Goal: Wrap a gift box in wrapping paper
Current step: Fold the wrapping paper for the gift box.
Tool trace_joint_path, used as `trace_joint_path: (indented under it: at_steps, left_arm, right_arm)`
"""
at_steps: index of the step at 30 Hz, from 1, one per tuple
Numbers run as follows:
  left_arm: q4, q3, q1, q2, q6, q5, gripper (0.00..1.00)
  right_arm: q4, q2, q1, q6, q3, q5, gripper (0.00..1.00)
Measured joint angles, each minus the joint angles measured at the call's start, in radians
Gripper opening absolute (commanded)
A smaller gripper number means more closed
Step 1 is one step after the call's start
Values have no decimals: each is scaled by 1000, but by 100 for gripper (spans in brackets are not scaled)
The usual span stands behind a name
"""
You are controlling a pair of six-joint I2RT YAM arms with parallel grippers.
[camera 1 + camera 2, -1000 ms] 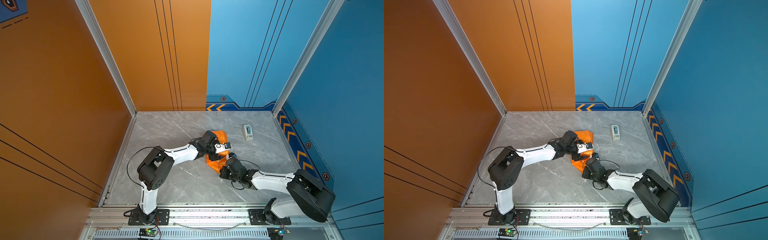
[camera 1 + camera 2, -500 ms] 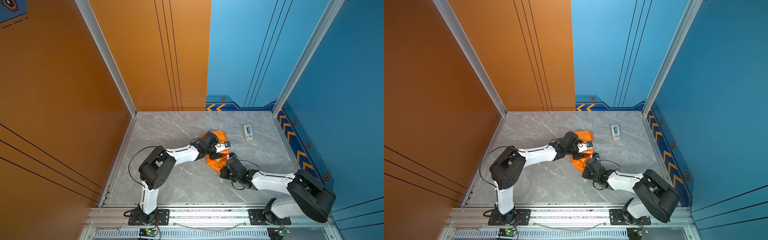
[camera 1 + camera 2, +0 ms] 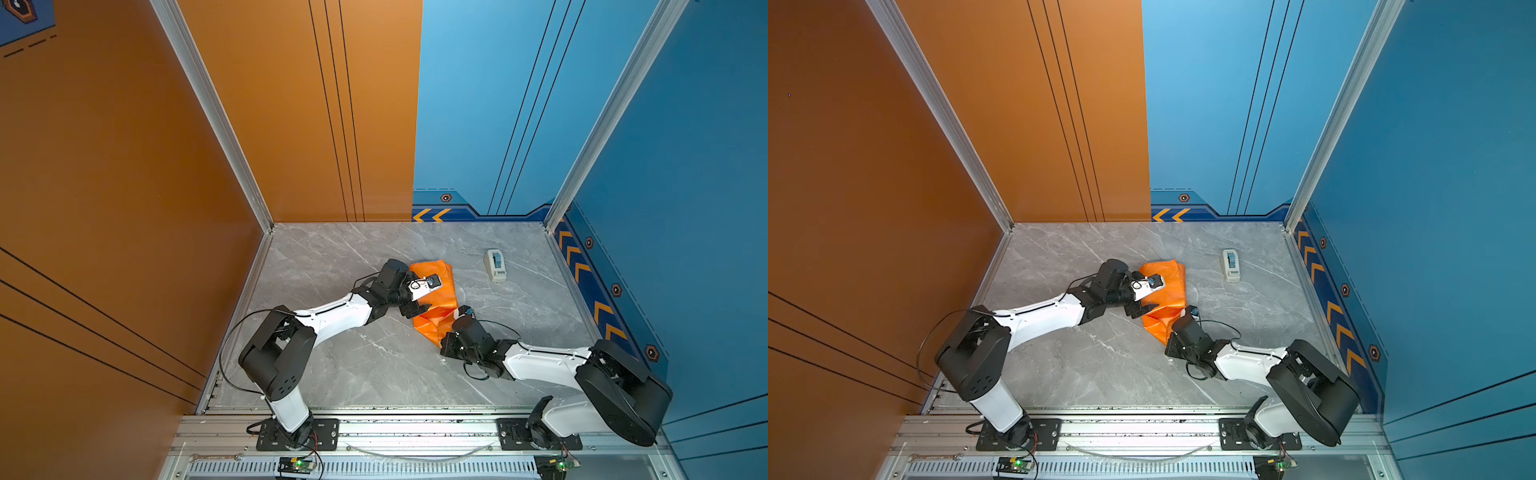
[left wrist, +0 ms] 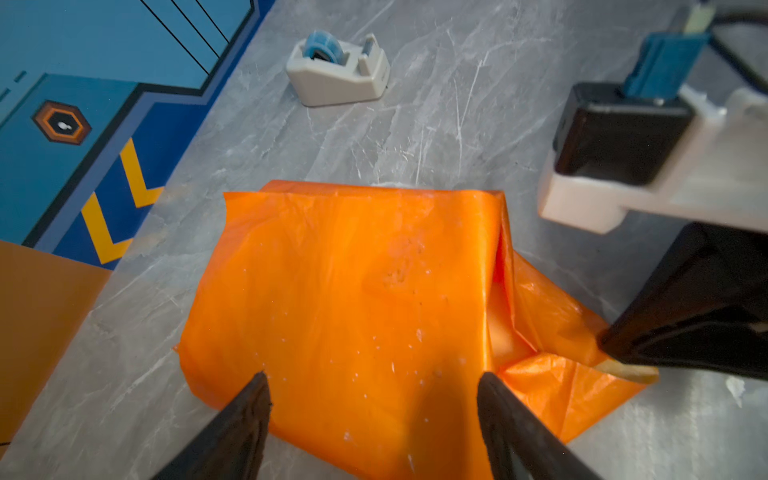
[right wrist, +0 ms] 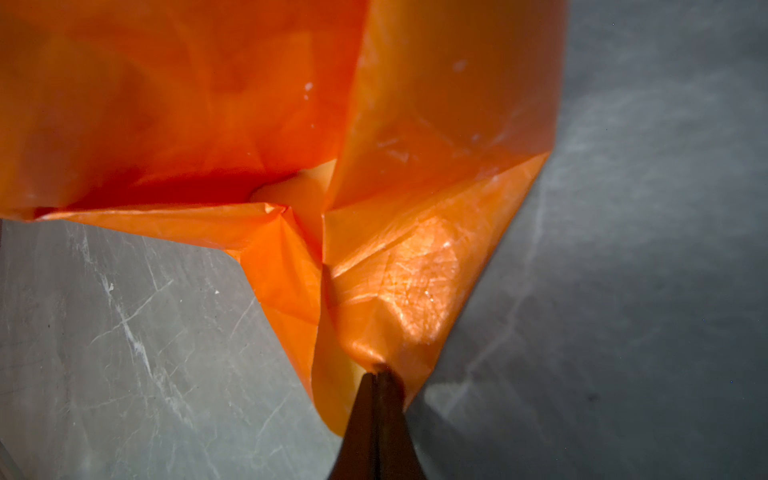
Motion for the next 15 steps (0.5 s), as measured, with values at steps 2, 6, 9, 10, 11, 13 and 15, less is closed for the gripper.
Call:
trace_joint_path:
  at_steps: [2,6,9,10,11,13,15]
  left_arm:
    - [10,-31,-3,-1,5,-14,95]
    - [56,-138,-6,-3,-4,-23,98]
    - [108,-198,-5,-9,-11,-26,98]
    - [124,-210,-6,-10,-11,-31,98]
    - [144,-221,-7,-10,-10,-42,98]
    - [175,-234,-11,-10,-10,-69,99]
    - [205,-237,-14,-8,-7,-98,98]
  right_arm:
    - [-3,-1,0,0,0,0,1]
    - [-10,-5,0,0,0,0,1]
    - [-15,-8,0,0,0,0,1]
    - [-16,-9,0,0,0,0,1]
    - [-17,-10,0,0,-1,0,1]
    - [-17,-10,0,0,-1,0,1]
    - [-17,-10,0,0,-1,0,0]
